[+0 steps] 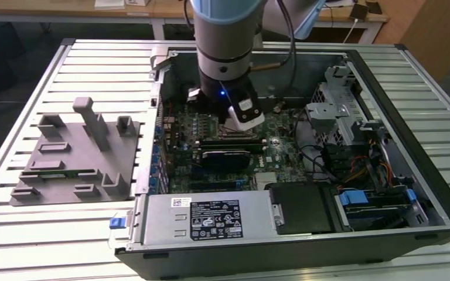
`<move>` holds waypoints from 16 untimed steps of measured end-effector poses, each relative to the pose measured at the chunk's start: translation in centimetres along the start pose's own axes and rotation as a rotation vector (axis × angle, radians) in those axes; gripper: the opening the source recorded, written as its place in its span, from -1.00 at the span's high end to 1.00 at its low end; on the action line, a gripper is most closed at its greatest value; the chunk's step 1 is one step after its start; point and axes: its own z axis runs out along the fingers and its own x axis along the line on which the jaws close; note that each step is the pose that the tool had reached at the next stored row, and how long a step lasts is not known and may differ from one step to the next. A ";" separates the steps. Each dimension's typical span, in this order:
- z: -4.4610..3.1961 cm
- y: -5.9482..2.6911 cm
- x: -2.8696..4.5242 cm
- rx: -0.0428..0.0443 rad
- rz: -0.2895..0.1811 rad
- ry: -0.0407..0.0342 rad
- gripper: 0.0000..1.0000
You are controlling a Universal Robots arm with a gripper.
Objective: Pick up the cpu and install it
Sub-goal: 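Install the second cpu locking lever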
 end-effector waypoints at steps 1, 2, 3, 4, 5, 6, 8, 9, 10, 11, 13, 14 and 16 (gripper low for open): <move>0.01 0.02 -0.20 0.0057 0.001 -0.0001 0.79; 0.02 0.04 -0.37 0.0103 0.001 0.0002 0.79; 0.02 0.05 -0.50 0.0148 0.001 0.0007 0.79; 0.02 0.06 -0.62 0.0196 0.002 0.0013 0.79; 0.04 0.07 -0.73 0.0240 0.003 0.0022 0.79; 0.05 0.08 -0.83 0.0286 0.004 0.0034 0.79; 0.15 0.07 -1.02 0.0331 0.006 0.0070 0.79; 0.23 0.06 -1.10 0.0341 0.007 0.0092 0.79; 0.30 0.05 -1.16 0.0348 0.008 0.0115 0.79; 0.39 0.03 -1.21 0.0353 0.008 0.0139 0.79; 0.59 -0.03 -1.25 0.0360 0.010 0.0190 0.79; 0.70 -0.06 -1.26 0.0364 0.010 0.0218 0.79; 0.94 -0.15 -1.26 0.0369 0.012 0.0274 0.79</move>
